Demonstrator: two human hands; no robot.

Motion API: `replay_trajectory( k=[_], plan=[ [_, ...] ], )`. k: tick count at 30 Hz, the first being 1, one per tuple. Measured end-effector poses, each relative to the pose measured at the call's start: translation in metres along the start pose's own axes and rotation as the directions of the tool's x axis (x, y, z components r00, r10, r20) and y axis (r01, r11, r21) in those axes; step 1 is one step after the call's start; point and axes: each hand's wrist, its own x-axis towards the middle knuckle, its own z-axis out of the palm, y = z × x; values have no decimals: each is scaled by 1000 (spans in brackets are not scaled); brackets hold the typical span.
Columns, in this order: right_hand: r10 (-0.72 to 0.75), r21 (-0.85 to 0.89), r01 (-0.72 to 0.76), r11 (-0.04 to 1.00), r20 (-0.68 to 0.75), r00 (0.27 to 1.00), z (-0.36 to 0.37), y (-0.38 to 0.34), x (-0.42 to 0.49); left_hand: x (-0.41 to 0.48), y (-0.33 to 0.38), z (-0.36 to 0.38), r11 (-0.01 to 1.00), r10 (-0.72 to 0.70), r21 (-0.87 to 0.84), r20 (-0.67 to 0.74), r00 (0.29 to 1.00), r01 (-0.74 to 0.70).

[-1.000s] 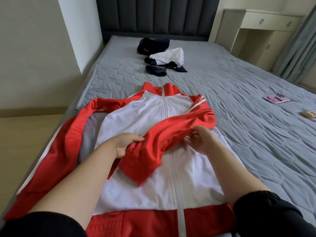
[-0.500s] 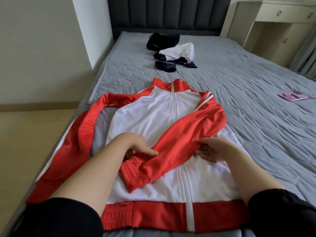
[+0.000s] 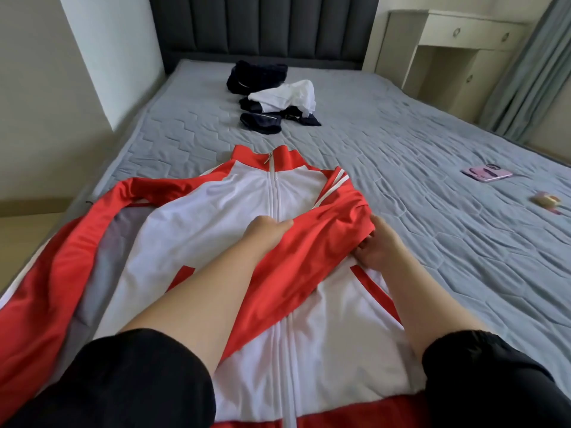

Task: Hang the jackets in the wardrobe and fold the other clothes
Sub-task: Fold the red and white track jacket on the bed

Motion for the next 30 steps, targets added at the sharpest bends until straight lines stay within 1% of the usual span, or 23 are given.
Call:
replay_trajectory(
  k=[2, 3, 5, 6, 7, 8, 10, 12, 13, 14, 17, 19, 22, 25, 27, 30],
  plan=[
    [4, 47, -6, 999, 60, 998, 0, -4, 8, 9, 9, 7, 999, 13, 50, 26, 1000, -14],
    [16, 73, -20, 997, 50, 999, 0, -4, 12, 13, 9, 9, 997, 15, 76, 7, 1000, -15],
    [75, 112, -71, 991, -32, 997, 1, -6, 18, 25, -2, 4, 988, -25, 150, -98, 995, 40],
    [83, 113, -74, 991, -68, 994, -1, -6, 22, 29, -10, -3, 975, -62, 200, -149, 987, 92],
    [75, 91, -67, 994, -90, 993, -2, -7, 26, 32, -18, -11, 951, -102, 272, -166, 981, 145],
    [70, 76, -63, 995, -86, 994, -4, -7, 29, 33, -23, -19, 918, -143, 352, -135, 981, 182],
    [97, 40, -95, 995, -48, 994, -5, -9, 31, 35, -22, -31, 842, -198, 511, -6, 980, 173],
    [137, -2, -137, 991, -21, 990, -4, -11, 32, 39, -9, -39, 823, -233, 549, 89, 968, 147],
    [150, -23, -150, 988, -19, 989, -3, -11, 33, 42, 1, -39, 829, -228, 543, 110, 967, 133],
    [159, -51, -160, 986, -23, 987, -2, -11, 36, 46, 12, -37, 833, -191, 544, 115, 975, 99],
    [180, -157, -184, 970, -44, 983, 0, -7, 44, 63, 40, -17, 864, -11, 503, 71, 997, -26],
    [222, -204, -221, 954, -21, 975, -1, -6, 51, 73, 55, 3, 906, 38, 418, 64, 997, -62],
    [330, -223, -308, 925, 65, 942, -4, -8, 55, 92, 68, 28, 966, 1, 258, 84, 996, -22],
    [408, -114, -392, 913, 222, 885, -7, -12, 59, 107, 74, 45, 997, -78, 1, 65, 995, 78],
    [390, -22, -405, 914, 322, 863, -6, -13, 57, 117, 75, 52, 991, -116, -60, 40, 992, 118],
    [277, 140, -346, 928, 364, 890, -1, -17, 57, 127, 68, 51, 980, -159, -121, -21, 987, 156]
  ],
)
